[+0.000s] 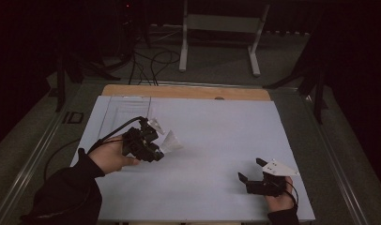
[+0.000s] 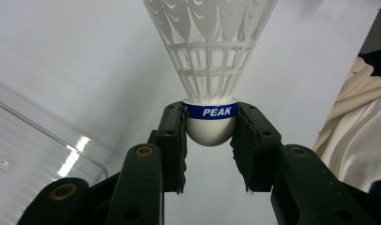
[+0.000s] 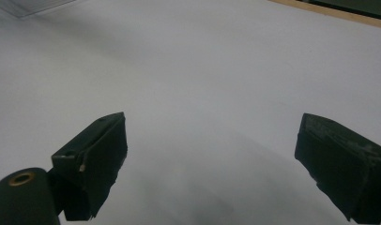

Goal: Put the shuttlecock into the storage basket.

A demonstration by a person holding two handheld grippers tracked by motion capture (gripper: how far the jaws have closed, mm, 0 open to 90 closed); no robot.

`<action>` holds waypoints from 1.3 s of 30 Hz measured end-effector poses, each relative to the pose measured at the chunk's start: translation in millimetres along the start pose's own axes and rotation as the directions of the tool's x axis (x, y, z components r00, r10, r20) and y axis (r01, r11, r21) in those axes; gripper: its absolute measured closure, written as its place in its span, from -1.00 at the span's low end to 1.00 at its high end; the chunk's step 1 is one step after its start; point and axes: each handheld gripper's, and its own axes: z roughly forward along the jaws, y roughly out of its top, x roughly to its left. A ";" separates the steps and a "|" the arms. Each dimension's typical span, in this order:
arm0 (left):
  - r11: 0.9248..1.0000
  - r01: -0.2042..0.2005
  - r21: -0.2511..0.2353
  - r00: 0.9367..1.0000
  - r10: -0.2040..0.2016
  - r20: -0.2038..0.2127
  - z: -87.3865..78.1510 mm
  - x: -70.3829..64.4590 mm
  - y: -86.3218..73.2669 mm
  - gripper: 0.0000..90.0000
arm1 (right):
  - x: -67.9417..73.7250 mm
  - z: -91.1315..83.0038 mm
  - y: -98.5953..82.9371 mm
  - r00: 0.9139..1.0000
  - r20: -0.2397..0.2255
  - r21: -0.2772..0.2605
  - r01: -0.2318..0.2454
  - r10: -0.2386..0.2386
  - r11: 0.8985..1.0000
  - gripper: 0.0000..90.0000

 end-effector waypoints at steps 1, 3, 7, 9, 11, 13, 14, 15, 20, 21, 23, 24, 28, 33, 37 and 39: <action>1.000 -0.003 0.003 1.000 0.003 -0.005 -1.5 1.0 -0.9 0.47 | 0.0 -0.1 0.1 1.000 0.001 -0.001 0.001 -0.001 1.000 -0.79; 1.000 0.002 -0.001 1.000 -0.002 -0.006 -4.7 3.6 -2.9 0.47 | 0.1 -0.5 0.2 1.000 0.001 -0.004 0.001 -0.001 1.000 -0.79; 1.000 0.017 -0.013 1.000 -0.017 -0.022 -10.4 8.9 -7.5 0.47 | 0.3 -0.4 0.1 1.000 0.000 -0.001 0.000 0.000 1.000 -0.79; 1.000 0.024 -0.017 0.999 -0.025 -0.030 -13.7 11.8 -9.9 0.47 | 0.3 -0.4 0.2 1.000 0.000 -0.001 0.001 -0.001 1.000 -0.79; 0.999 0.031 -0.024 0.999 -0.032 -0.035 -17.2 14.5 -12.4 0.47 | 0.4 -0.5 0.4 1.000 -0.001 -0.003 0.000 0.000 1.000 -0.79; 0.999 0.037 -0.030 0.998 -0.038 -0.045 -20.7 16.6 -14.8 0.47 | 0.5 -0.3 0.3 1.000 0.000 -0.002 0.000 0.000 1.000 -0.79; 0.999 0.038 -0.033 0.998 -0.040 -0.049 -22.4 17.4 -16.1 0.47 | 0.5 -0.3 0.3 1.000 -0.001 -0.001 0.001 -0.001 1.000 -0.79; 0.999 0.042 -0.034 0.998 -0.044 -0.053 -24.2 18.2 -17.4 0.47 | 0.6 -0.2 0.3 1.000 -0.001 -0.001 0.000 0.000 1.000 -0.79; 0.997 0.060 -0.048 0.996 -0.063 -0.066 -32.2 22.5 -24.8 0.47 | 0.5 -0.3 0.3 1.000 -0.001 -0.003 0.003 -0.003 1.000 -0.79; 0.997 0.064 -0.050 0.995 -0.067 -0.071 -33.9 23.9 -26.5 0.47 | 0.4 -0.3 0.3 1.000 -0.001 -0.002 0.001 -0.001 1.000 -0.79; 0.996 0.075 -0.055 0.994 -0.078 -0.074 -37.2 26.4 -30.2 0.47 | 0.4 -0.3 0.3 1.000 0.000 -0.003 0.001 -0.001 1.000 -0.79; 0.996 0.075 -0.055 0.994 -0.078 -0.074 -37.2 26.4 -30.2 0.47 | 0.5 -0.3 0.3 1.000 -0.001 -0.002 0.000 0.000 1.000 -0.79; 0.993 0.100 -0.067 0.991 -0.106 -0.085 -44.1 32.4 -39.5 0.47 | 0.5 0.3 0.1 1.000 -0.003 0.001 -0.002 0.002 1.000 -0.79; 0.990 0.121 -0.069 0.987 -0.127 -0.098 -48.3 38.7 -48.3 0.47 | 0.8 0.4 0.4 1.000 -0.002 0.001 0.002 -0.002 1.000 -0.79; 0.986 0.152 -0.064 0.981 -0.158 -0.108 -47.8 44.0 -56.2 0.47 | 0.9 0.6 0.1 1.000 -0.002 0.005 0.000 0.000 1.000 -0.79; 0.986 0.157 -0.056 0.980 -0.163 -0.115 -47.0 45.5 -59.5 0.47 | 1.1 0.6 0.2 1.000 -0.002 0.005 0.001 -0.001 1.000 -0.79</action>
